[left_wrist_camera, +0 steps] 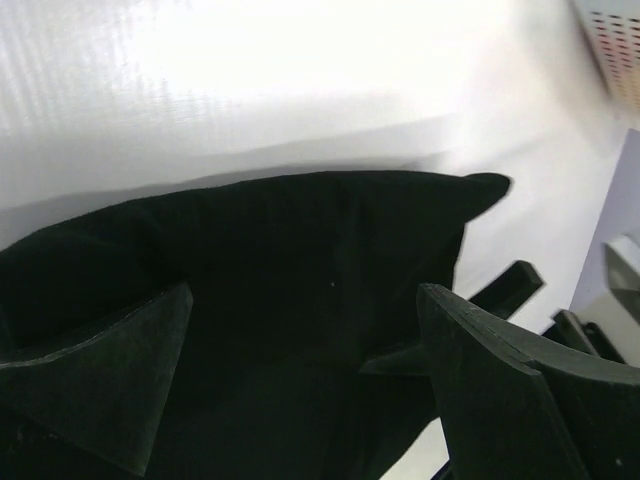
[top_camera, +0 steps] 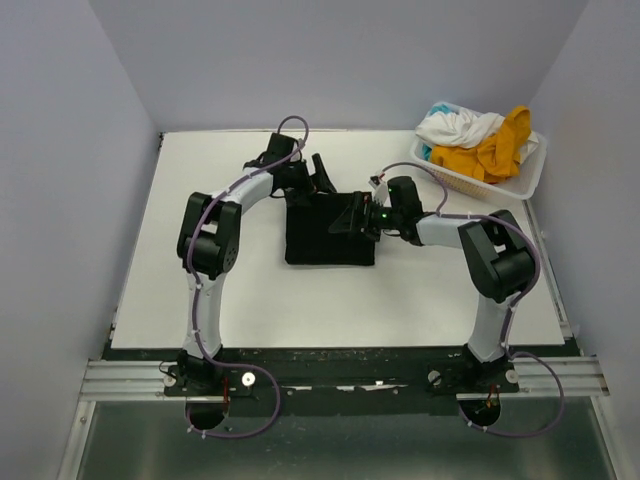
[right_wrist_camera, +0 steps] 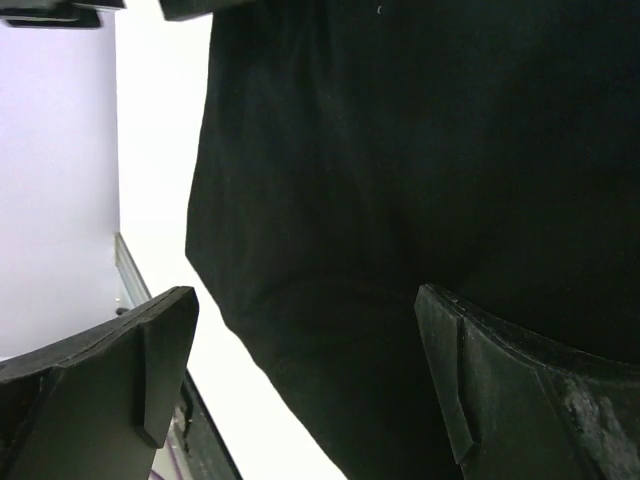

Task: Fold and stack the t-shirts
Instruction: Smooth out wrinkles on the folded tshirt

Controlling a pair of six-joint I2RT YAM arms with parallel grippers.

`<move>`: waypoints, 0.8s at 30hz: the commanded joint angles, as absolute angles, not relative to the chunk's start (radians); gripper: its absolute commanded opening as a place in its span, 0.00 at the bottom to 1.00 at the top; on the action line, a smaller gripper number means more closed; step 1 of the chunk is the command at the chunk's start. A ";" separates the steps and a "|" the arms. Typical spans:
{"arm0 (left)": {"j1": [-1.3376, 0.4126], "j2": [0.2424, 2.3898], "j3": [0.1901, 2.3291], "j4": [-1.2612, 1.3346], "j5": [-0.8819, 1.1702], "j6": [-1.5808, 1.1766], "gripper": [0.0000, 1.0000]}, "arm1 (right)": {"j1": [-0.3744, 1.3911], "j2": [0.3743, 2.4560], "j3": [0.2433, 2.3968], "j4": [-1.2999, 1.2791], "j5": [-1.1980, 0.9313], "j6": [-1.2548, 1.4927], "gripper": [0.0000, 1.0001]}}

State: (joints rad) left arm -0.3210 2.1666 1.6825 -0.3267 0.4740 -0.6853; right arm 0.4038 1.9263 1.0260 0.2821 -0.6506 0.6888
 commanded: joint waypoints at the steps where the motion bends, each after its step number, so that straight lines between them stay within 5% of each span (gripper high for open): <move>1: -0.289 2.210 1.720 -0.378 0.498 -0.724 0.98 | 0.393 1.949 1.018 0.251 -0.561 0.579 1.00; 16: -0.316 1.944 1.731 -0.474 0.337 -0.644 0.99 | 0.383 1.714 1.004 0.247 -0.498 0.551 1.00; 24: -0.318 1.818 1.474 -0.467 0.288 -0.649 0.99 | 0.380 1.906 1.188 0.226 -0.425 0.533 1.00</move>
